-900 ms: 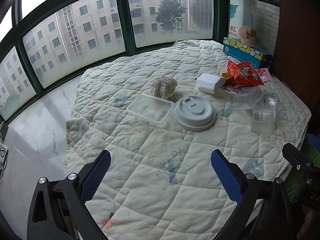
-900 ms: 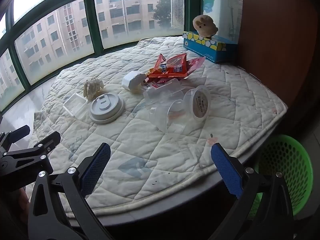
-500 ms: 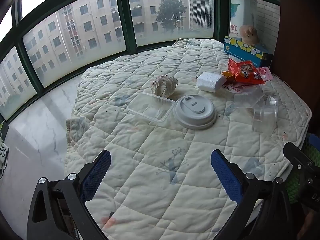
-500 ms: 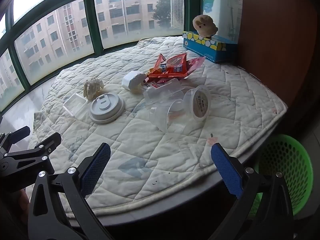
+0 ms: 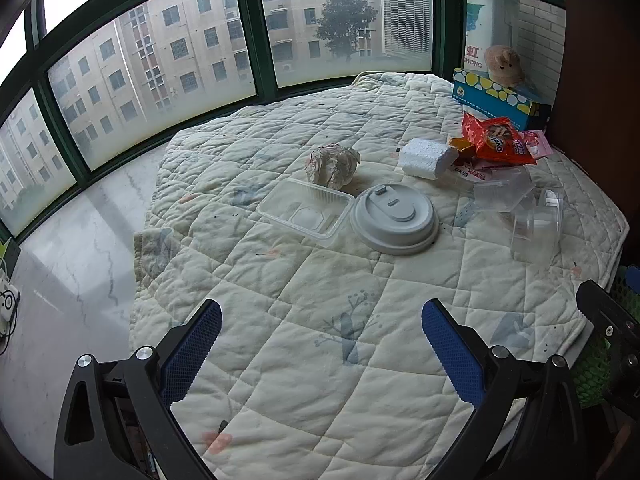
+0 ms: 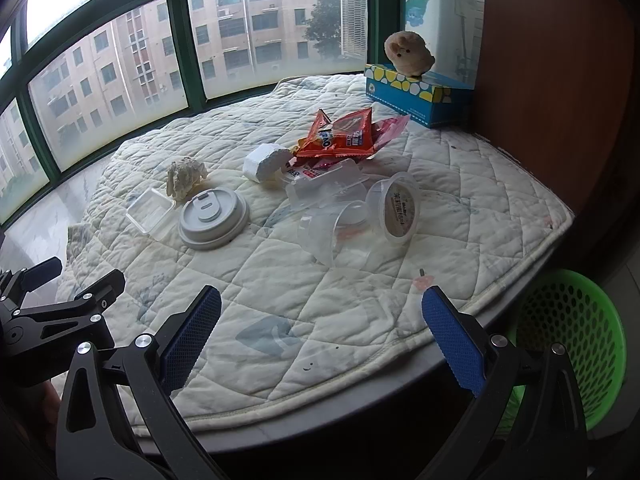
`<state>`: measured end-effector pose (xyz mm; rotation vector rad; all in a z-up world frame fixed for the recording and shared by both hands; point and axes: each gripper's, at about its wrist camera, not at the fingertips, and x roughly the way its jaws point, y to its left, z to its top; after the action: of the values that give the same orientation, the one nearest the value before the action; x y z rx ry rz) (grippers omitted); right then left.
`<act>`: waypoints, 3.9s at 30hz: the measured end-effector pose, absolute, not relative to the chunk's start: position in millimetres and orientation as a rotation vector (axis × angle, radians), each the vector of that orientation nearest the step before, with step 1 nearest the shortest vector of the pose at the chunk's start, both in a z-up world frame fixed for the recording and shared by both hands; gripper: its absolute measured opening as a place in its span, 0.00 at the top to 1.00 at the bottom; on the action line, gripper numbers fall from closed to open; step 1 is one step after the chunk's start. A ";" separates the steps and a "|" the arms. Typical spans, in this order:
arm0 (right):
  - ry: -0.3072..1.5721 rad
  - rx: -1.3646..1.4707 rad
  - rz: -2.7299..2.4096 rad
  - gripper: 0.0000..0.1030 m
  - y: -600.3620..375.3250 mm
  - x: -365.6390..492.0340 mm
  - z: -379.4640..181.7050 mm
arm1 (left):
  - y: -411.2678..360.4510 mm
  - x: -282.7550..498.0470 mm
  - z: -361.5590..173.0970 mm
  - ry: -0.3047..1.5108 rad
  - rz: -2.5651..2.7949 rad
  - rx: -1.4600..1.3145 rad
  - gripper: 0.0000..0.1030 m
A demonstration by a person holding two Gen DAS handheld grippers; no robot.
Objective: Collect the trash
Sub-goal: 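Move both tools toward the trash on the mattress, then grasp the round pudding cup with the right tool while the left tool grasps the clear cup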
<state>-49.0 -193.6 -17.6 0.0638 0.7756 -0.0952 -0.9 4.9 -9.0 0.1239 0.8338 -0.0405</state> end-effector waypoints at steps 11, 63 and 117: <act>0.773 0.061 -0.099 0.04 -198.8 -50.2 -14.2 | 3.6 -0.9 -5.1 0.843 -0.055 0.115 0.06; 0.749 0.085 -0.143 0.04 -220.4 -66.2 -3.9 | -13.4 -5.7 8.7 0.804 -0.070 0.147 0.06; 0.871 0.199 -0.063 0.13 -300.8 13.9 -23.4 | -43.3 55.2 8.7 0.858 -0.215 0.147 0.06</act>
<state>13.9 -300.8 -23.4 0.1986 0.8711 -0.0625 55.2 -43.3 8.7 0.1472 0.8578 -0.2155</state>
